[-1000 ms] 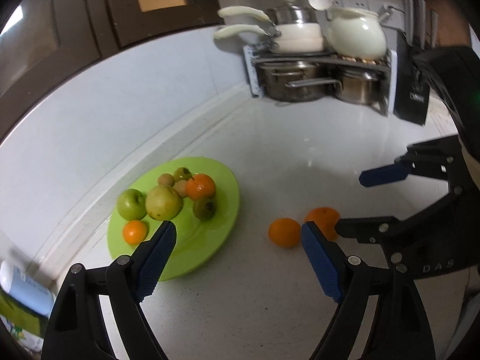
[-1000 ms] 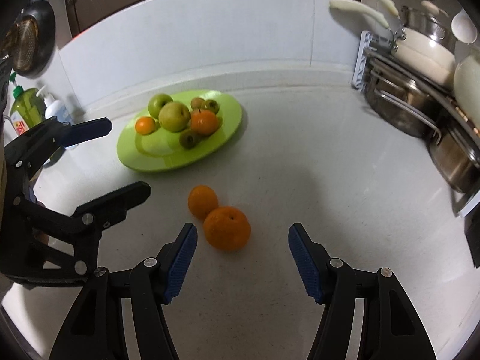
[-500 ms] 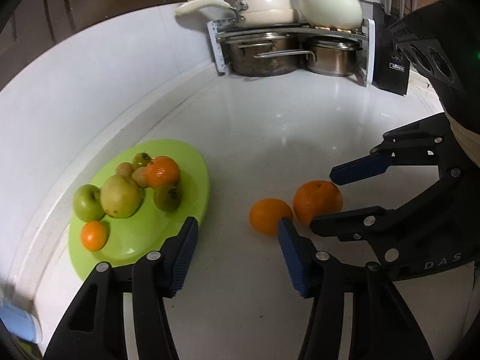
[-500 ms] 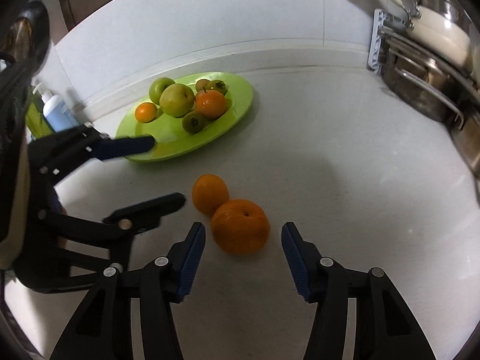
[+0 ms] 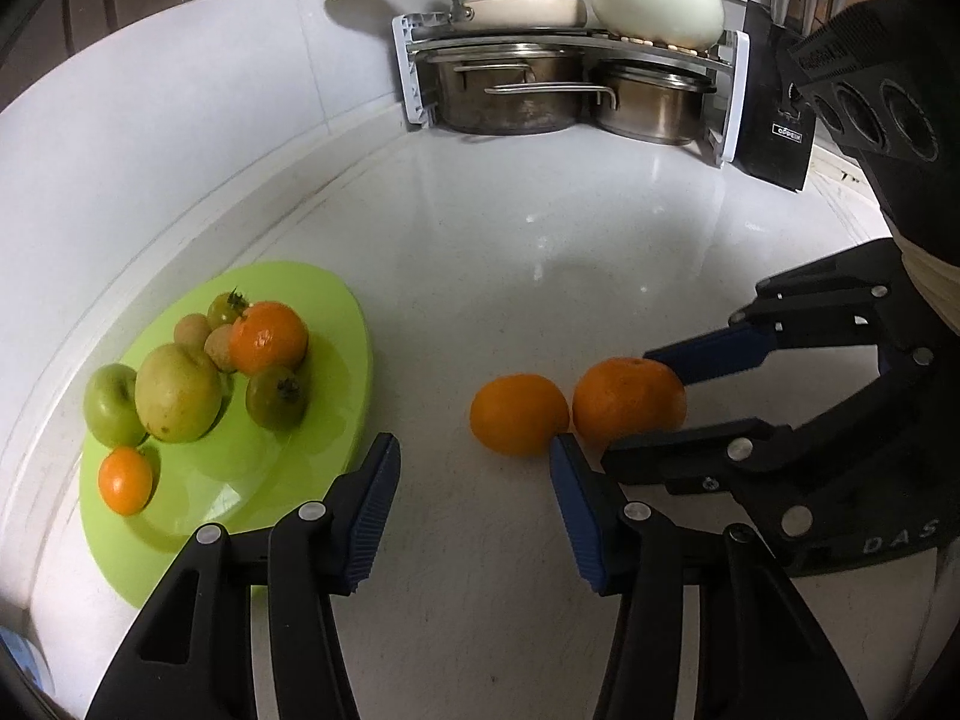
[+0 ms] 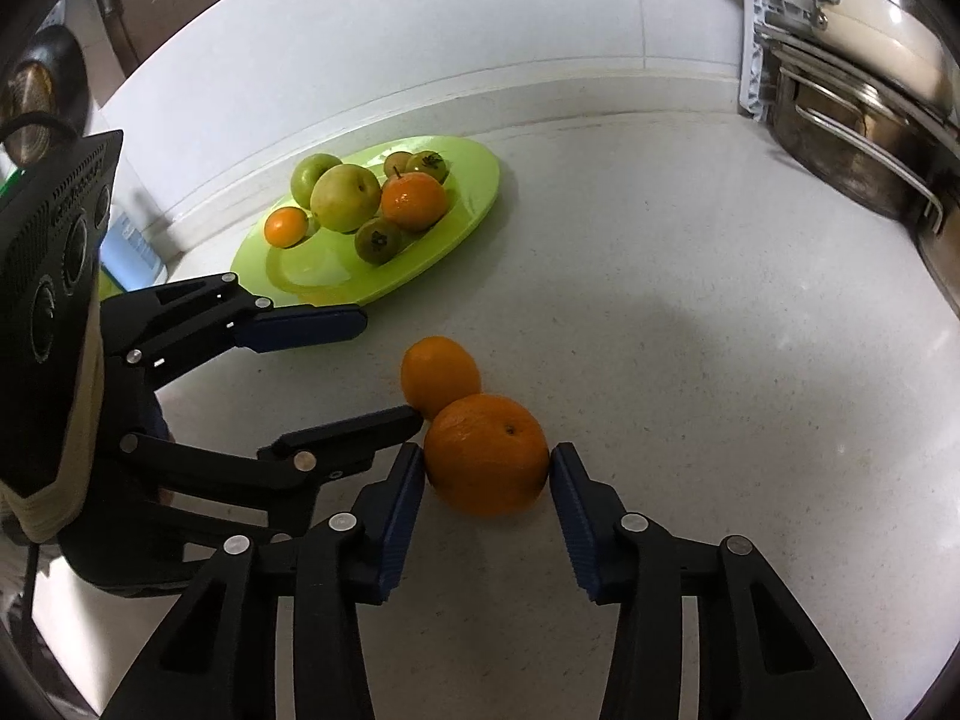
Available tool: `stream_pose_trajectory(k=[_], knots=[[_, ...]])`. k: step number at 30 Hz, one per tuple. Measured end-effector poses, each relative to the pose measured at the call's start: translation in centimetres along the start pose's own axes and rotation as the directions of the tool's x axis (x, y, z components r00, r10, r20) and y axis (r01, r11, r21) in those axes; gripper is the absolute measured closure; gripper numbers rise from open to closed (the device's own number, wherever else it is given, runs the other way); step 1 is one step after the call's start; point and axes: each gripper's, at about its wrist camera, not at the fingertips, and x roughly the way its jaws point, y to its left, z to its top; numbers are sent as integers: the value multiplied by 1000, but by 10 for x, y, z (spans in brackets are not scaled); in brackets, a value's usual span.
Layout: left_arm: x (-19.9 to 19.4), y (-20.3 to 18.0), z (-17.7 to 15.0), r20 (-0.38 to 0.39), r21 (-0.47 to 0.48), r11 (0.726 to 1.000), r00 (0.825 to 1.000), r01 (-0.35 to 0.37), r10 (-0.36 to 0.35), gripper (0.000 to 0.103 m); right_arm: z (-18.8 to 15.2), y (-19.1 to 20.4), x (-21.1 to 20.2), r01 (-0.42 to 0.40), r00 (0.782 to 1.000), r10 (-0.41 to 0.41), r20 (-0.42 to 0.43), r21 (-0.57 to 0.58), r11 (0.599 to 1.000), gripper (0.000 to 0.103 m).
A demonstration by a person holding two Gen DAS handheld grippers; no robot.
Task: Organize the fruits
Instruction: 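Grasp the tangerine with the left tool while the right tool grasps the orange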
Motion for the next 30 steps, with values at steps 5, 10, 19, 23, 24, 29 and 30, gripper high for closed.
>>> stream_pose_trajectory(k=[5, 10, 19, 23, 24, 29, 30], knots=[[10, -2, 9, 8, 25, 1000, 1000, 15, -15, 50, 2, -9, -2, -8, 1000, 8, 0, 31, 999, 59], [22, -5, 18, 17, 20, 999, 999, 41, -42, 50, 5, -21, -7, 41, 999, -42, 16, 59, 997, 59], [29, -6, 26, 12, -10, 997, 997, 73, -73, 68, 7, -35, -11, 83, 996, -86, 29, 100, 992, 59], [26, -4, 26, 4, -53, 997, 998, 58, -58, 68, 7, -35, -11, 96, 995, -99, 29, 98, 991, 59], [24, -3, 25, 8, -69, 996, 999, 51, -51, 68, 7, -35, -10, 97, 995, -100, 29, 100, 990, 59], [7, 2, 26, 25, -137, 991, 1000, 15, -11, 68, 6, -34, -15, 98, 994, -102, 39, 97, 990, 59], [3, 3, 26, 30, -147, 989, 1000, 11, -6, 68, 7, -33, -16, 93, 994, -97, 41, 98, 991, 59]])
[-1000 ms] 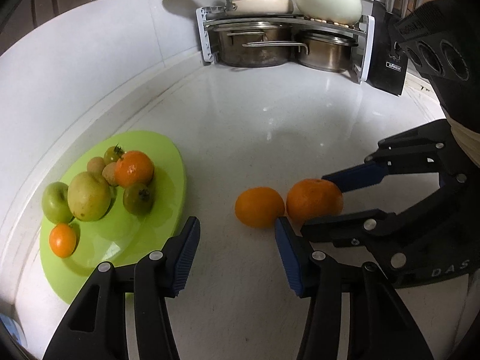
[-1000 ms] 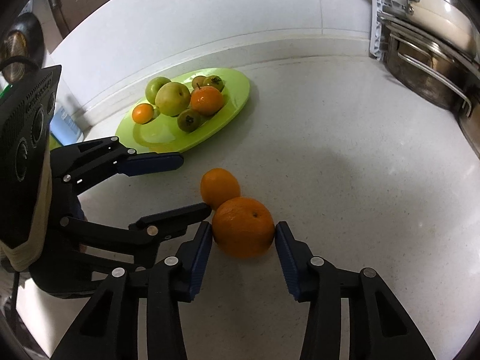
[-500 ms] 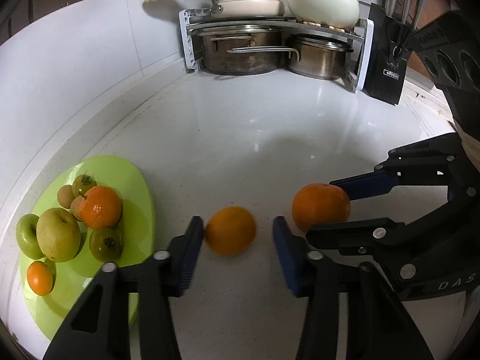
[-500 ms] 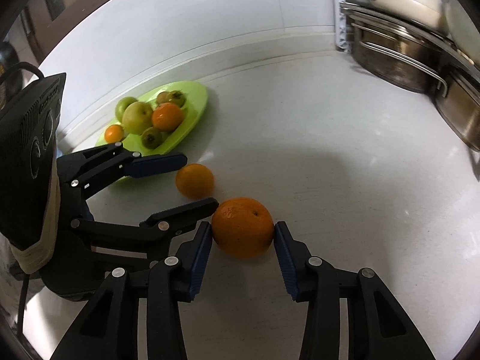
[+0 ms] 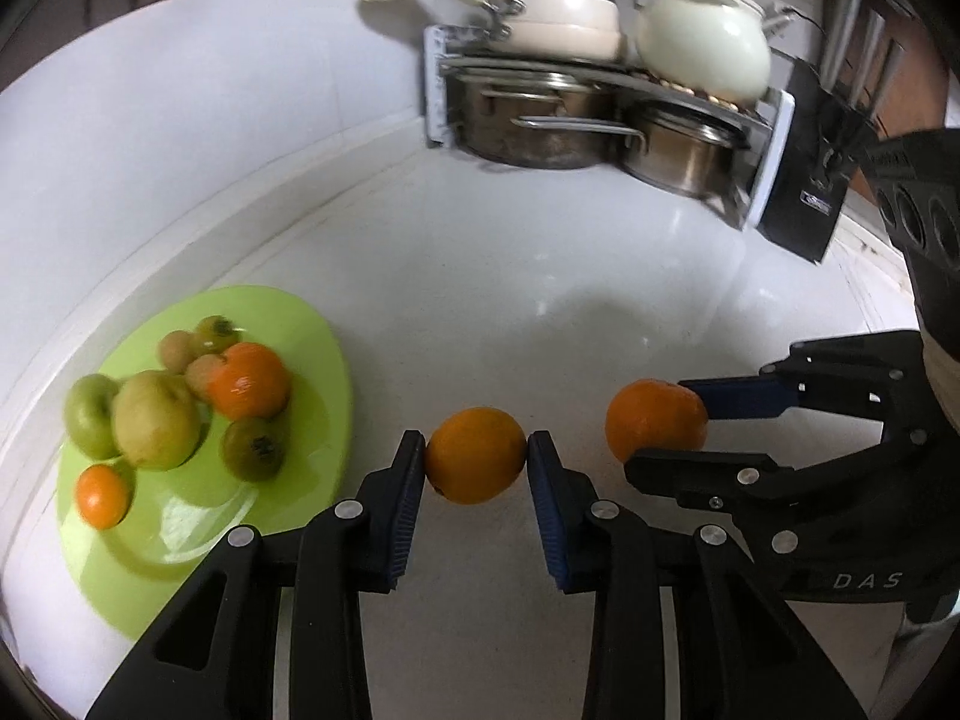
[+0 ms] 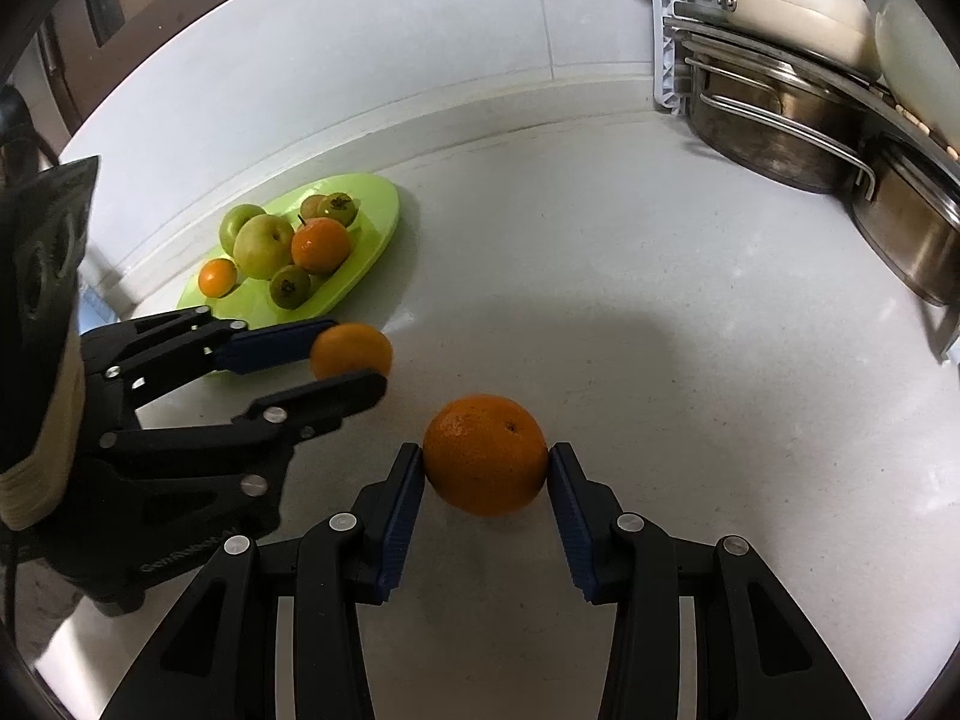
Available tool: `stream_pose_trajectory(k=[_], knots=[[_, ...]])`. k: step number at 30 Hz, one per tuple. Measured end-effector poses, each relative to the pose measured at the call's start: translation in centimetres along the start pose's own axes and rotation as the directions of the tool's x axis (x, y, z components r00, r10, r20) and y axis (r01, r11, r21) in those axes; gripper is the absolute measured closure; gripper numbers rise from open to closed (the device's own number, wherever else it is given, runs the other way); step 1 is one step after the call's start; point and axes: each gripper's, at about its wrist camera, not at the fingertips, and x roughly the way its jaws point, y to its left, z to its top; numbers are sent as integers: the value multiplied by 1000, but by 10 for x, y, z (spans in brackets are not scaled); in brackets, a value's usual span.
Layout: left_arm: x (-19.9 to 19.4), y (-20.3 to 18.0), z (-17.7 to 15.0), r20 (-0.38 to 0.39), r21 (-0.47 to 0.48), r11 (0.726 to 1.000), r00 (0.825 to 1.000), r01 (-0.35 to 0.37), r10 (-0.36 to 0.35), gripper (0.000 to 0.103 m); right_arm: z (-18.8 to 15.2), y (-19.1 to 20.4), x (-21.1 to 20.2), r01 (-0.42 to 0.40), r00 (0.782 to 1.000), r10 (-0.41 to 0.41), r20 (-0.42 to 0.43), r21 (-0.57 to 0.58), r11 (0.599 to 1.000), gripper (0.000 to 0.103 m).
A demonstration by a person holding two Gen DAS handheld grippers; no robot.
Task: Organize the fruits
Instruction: 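Carry the tangerine and orange with both tools over the green plate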
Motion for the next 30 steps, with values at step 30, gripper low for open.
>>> stream_pose_trajectory(k=[30], knots=[[-167, 14, -57, 113, -372, 883, 930, -287, 350, 68, 6, 92, -77, -176, 967, 212, 141, -231, 957, 59]])
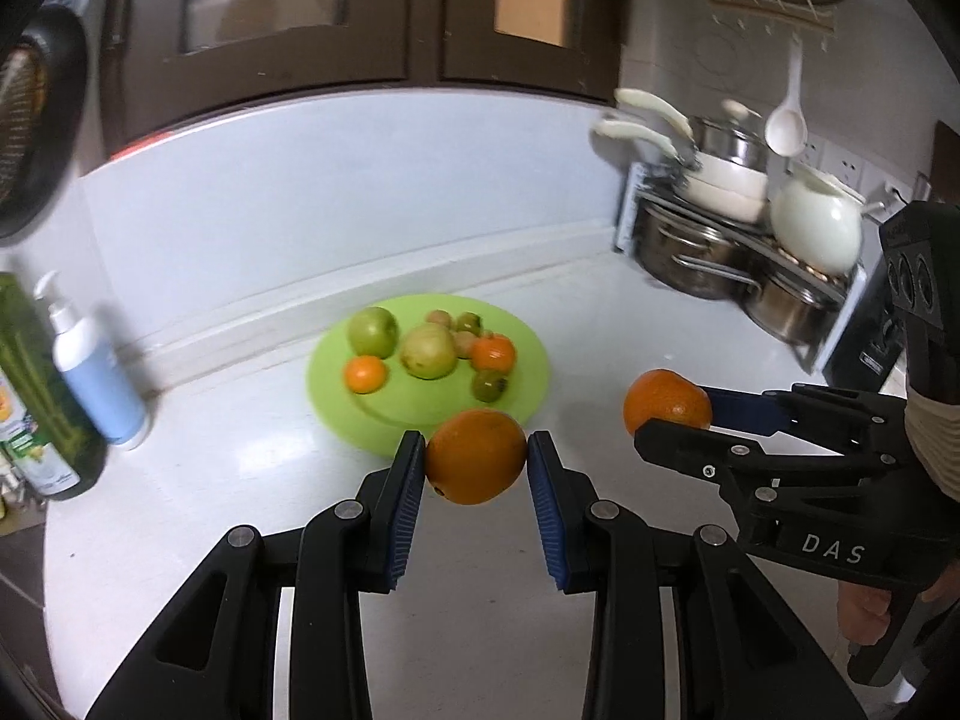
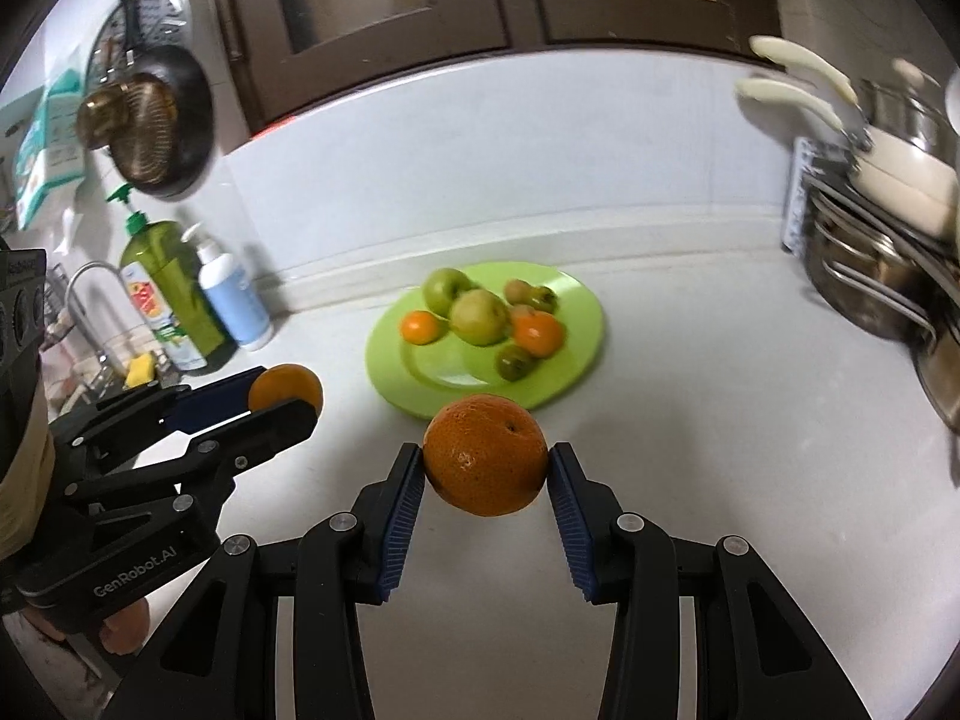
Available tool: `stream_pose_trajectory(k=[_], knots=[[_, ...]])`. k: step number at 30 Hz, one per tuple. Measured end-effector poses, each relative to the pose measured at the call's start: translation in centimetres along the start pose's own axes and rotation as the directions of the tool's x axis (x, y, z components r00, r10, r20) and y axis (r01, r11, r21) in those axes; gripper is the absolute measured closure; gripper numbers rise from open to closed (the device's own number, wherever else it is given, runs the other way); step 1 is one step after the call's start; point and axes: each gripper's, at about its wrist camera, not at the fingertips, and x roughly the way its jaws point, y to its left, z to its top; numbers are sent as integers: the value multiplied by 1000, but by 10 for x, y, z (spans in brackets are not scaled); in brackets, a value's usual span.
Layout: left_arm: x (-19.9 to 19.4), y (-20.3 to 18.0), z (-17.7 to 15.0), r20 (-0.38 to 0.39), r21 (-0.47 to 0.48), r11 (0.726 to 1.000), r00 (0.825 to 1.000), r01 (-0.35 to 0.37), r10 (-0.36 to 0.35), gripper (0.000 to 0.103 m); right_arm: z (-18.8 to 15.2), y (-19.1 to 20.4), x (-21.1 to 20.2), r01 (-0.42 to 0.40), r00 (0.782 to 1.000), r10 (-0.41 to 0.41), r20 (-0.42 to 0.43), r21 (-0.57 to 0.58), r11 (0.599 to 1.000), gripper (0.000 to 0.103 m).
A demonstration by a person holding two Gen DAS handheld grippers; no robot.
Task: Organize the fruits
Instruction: 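Carry the tangerine and orange with both tools over the green plate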
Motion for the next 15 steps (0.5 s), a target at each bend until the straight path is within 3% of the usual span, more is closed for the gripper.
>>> stream_pose_trajectory(k=[11, 15], knots=[[7, 22, 23, 22, -9, 999, 999, -49, 50, 68, 29, 18, 17, -62, 998, 62, 12, -52, 997, 59], [24, 33, 36, 6, -24, 999, 999, -34, 34, 68, 42, 19, 32, -68, 998, 68, -7, -55, 996, 59]])
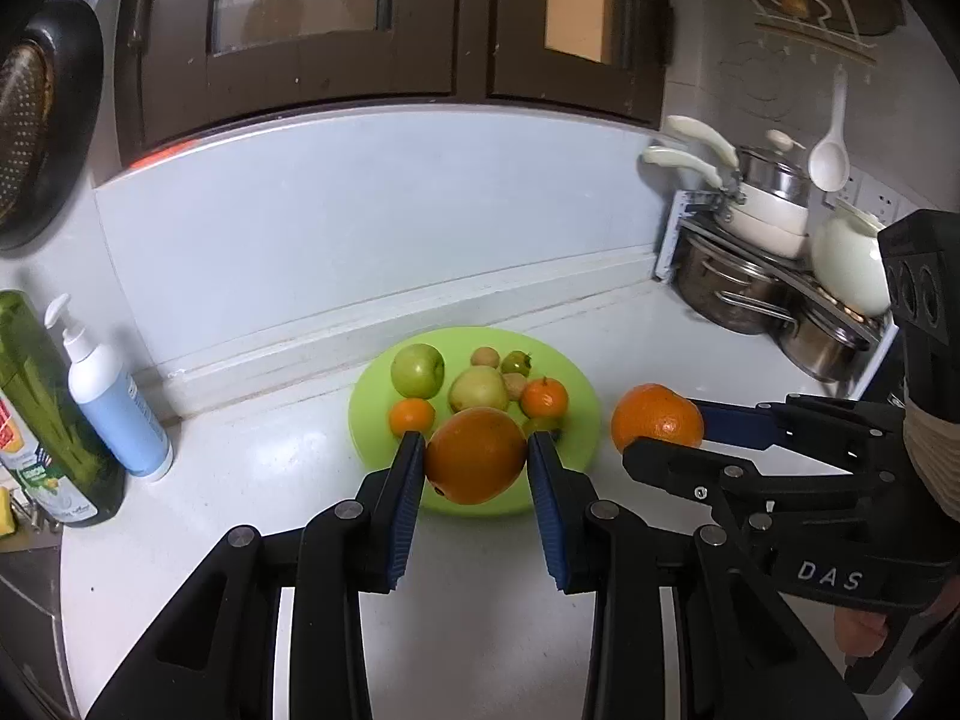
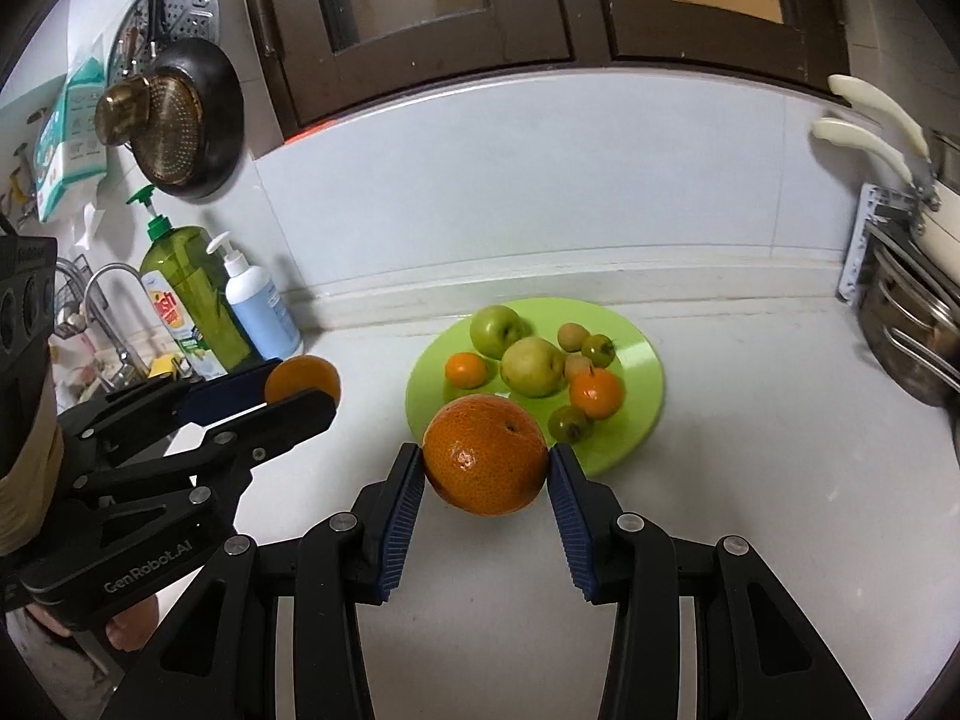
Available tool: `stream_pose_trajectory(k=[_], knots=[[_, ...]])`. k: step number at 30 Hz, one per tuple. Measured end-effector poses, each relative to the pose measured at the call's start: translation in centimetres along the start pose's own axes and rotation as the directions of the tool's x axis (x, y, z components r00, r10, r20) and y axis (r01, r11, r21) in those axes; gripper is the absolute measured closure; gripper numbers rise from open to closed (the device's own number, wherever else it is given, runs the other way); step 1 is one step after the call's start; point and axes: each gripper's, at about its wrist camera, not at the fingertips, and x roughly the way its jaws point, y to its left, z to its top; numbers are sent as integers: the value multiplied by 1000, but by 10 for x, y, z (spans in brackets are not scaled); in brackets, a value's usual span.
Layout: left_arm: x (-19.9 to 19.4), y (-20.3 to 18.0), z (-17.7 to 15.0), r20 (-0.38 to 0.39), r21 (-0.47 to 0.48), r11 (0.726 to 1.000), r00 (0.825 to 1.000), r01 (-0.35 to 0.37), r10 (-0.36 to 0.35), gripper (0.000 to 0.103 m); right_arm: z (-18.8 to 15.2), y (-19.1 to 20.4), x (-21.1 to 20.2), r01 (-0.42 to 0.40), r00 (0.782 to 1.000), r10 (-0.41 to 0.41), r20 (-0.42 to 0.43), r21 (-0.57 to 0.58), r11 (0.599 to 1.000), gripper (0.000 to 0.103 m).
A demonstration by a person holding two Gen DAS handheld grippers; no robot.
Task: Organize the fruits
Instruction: 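Carry the tangerine and orange with both tools over the green plate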
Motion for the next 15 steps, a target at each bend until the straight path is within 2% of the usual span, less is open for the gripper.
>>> stream_pose_trajectory(k=[6, 15], knots=[[32, 14, 13, -41, 2, 1000, 999, -10, 10, 68, 17, -5, 28, 11, 999, -12, -32, -20, 1000, 59], [83, 34, 14, -138, -9, 1000, 990, 7, -8, 68, 27, -13, 75, 37, 994, -41, -100, -38, 999, 59]])
